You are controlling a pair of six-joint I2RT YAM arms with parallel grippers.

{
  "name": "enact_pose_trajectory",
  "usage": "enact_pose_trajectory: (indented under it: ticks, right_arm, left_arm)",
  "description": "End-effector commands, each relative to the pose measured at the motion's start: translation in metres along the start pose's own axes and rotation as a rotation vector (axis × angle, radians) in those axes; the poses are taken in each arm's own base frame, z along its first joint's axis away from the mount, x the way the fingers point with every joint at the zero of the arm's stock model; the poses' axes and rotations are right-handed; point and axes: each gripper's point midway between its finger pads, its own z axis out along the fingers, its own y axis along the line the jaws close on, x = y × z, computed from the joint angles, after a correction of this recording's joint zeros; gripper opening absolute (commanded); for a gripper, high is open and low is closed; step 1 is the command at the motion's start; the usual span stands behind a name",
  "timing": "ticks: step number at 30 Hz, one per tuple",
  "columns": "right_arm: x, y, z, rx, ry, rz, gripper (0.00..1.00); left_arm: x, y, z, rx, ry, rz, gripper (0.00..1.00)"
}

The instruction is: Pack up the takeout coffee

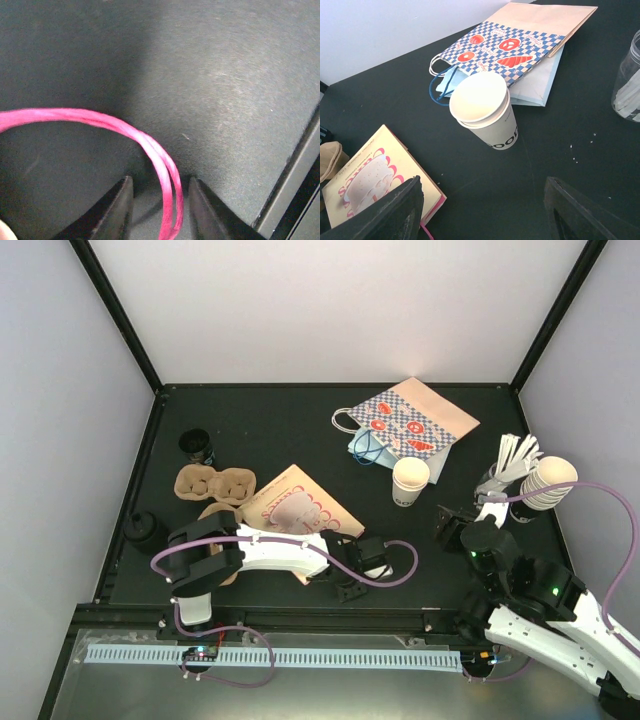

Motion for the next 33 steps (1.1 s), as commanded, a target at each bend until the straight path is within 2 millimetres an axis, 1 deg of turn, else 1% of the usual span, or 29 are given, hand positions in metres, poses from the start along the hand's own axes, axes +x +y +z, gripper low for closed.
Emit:
enact_pose_trajectory:
  ticks: [1, 3, 4, 6, 8, 12, 14, 15, 19, 21, 25, 28, 30, 33]
  right_arm:
    - [-0.010, -0.003, -0.002, 0.016, -0.047, 0.018, 0.68]
    - [-0.010, -0.002, -0.002, 0.014, -0.043, 0.013, 0.69]
    - [-0.009, -0.001, -0.001, 0.015, -0.039, 0.009, 0.69]
    - [-0.007, 0.000, 0.001, 0.016, -0.029, 0.001, 0.69]
    - [-0.005, 0.001, 0.002, 0.015, -0.019, -0.004, 0.69]
    - [-0.002, 0.005, 0.003, -0.004, -0.005, -0.006, 0.69]
    - [0.001, 0.008, 0.004, -0.020, 0.005, -0.007, 0.69]
    - [0.002, 0.010, 0.005, -0.029, 0.009, -0.010, 0.69]
    - [0.005, 0.024, 0.007, -0.096, 0.025, -0.024, 0.69]
    - [0.006, 0.036, 0.007, -0.152, 0.037, -0.041, 0.69]
    - [0.017, 0.067, 0.010, -0.283, 0.095, -0.087, 0.69]
    - [0.032, 0.091, 0.014, -0.366, 0.170, -0.101, 0.70]
    - [0.042, 0.108, 0.016, -0.424, 0.235, -0.097, 0.70]
    - [0.059, 0.128, 0.022, -0.476, 0.326, -0.063, 0.70]
  left_arm:
    - [0.000, -0.013, 0.010, 0.056, 0.032, -0.012, 0.21]
    - [0.000, -0.011, 0.009, 0.046, 0.033, -0.019, 0.04]
    - [-0.002, -0.011, 0.006, 0.042, 0.027, -0.022, 0.02]
    - [-0.006, -0.010, -0.002, 0.038, 0.007, -0.023, 0.02]
    - [-0.012, -0.009, -0.016, 0.030, -0.025, -0.024, 0.01]
    - [-0.026, -0.001, -0.052, 0.000, -0.093, -0.047, 0.02]
    - [-0.036, 0.006, -0.076, -0.010, -0.144, -0.078, 0.02]
    - [-0.041, 0.010, -0.093, -0.009, -0.184, -0.096, 0.02]
    - [-0.055, 0.031, -0.151, 0.018, -0.323, -0.197, 0.01]
    - [-0.060, 0.042, -0.180, 0.046, -0.402, -0.246, 0.01]
    - [-0.064, 0.060, -0.232, 0.089, -0.554, -0.311, 0.02]
    - [-0.064, 0.073, -0.272, 0.100, -0.680, -0.360, 0.02]
    - [-0.066, 0.080, -0.295, 0.105, -0.772, -0.387, 0.01]
    - [-0.065, 0.087, -0.330, 0.103, -0.902, -0.407, 0.02]
